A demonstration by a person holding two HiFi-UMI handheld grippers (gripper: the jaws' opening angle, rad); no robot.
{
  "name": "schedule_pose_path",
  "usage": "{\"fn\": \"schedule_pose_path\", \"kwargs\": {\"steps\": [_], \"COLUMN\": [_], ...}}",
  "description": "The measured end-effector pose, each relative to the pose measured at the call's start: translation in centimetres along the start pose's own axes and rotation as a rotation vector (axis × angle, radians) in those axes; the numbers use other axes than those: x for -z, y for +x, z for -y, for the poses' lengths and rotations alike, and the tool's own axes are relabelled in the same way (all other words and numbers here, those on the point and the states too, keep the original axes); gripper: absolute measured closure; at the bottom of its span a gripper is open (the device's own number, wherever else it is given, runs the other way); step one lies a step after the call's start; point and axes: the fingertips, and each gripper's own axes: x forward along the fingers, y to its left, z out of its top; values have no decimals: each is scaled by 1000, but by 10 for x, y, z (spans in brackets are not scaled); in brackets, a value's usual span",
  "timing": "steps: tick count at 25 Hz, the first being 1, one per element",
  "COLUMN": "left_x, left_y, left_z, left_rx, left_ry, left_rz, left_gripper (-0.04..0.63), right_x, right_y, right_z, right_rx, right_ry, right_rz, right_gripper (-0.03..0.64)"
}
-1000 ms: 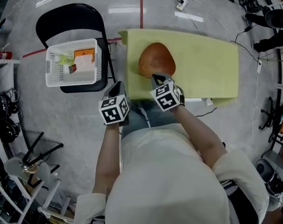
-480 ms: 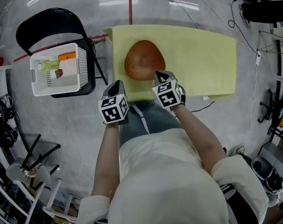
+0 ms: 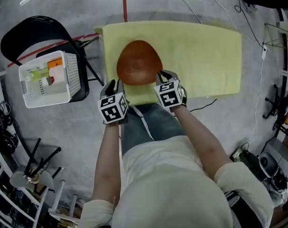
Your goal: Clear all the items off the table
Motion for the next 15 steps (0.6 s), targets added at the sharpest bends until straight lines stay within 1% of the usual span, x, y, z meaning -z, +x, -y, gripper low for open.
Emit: {"fn": "schedule_pose_path", "kwargs": {"steps": [1, 4, 8, 11, 15], "left_x": [1, 5, 13, 18, 23], "left_y": [5, 21, 42, 55, 71], "left_z": [0, 0, 0, 0, -2], "left_rx": [-8, -19, -22, -29, -34], "left_ry": [-2, 3, 10, -8, -24], "left_rz": [-3, -29, -71, -90, -117], "left_gripper": [494, 452, 425, 398, 388], "right_x": [3, 10, 18, 25, 29], "right_y": [4, 15, 33, 43, 58], "right_z": [4, 14, 26, 35, 42], "right_rx": [0, 4, 13, 20, 18], "right_ry": [15, 54, 93, 118, 141], "right_rz": [-6, -25, -52, -76, -90], "right_gripper": [569, 545, 545, 545, 545]}}
